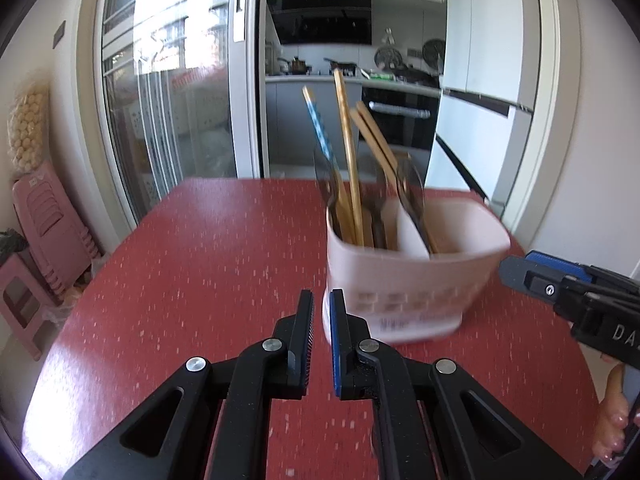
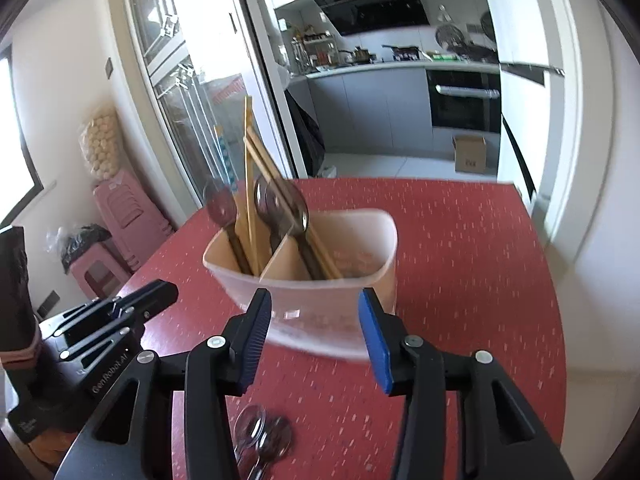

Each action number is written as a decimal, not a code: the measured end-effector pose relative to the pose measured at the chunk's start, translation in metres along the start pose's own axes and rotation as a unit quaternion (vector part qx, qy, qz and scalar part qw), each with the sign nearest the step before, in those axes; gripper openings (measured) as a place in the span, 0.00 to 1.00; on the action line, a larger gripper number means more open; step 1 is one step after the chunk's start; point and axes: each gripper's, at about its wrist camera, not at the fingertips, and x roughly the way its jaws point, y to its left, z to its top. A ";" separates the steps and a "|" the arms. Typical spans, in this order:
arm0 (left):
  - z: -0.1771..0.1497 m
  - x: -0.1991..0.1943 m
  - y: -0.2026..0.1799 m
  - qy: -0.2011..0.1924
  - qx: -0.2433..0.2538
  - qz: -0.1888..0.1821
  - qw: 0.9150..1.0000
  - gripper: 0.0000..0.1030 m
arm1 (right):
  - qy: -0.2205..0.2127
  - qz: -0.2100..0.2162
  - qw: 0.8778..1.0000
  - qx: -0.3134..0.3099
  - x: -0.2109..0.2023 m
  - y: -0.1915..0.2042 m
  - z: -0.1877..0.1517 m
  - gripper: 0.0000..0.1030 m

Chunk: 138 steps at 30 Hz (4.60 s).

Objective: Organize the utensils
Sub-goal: 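Move both tools back down to the last spoons on the table, then close the right tool on a dark spoon while the left tool reaches toward another spoon, then close the left tool on the other dark spoon while the right tool holds its spoon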

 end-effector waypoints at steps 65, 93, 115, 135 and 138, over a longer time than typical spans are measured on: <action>-0.133 -0.012 0.031 0.121 -0.026 0.030 0.992 1.00 | 0.166 -0.079 0.979 0.085 -0.009 0.011 -0.132 1.00; -0.127 -0.020 0.070 0.114 -0.058 0.054 0.990 1.00 | 0.272 -0.159 0.949 0.011 0.068 0.079 -0.120 0.62; -0.110 0.000 0.014 0.171 0.000 -0.040 0.984 1.00 | 0.265 -0.100 0.958 0.035 0.057 0.037 -0.120 0.12; -0.098 0.027 -0.045 0.246 0.083 -0.060 0.964 0.76 | 0.219 -0.070 0.971 0.069 0.015 -0.010 -0.122 0.12; -0.092 0.026 -0.051 0.248 0.093 -0.070 0.962 0.40 | 0.214 -0.065 0.972 0.072 0.007 -0.012 -0.123 0.12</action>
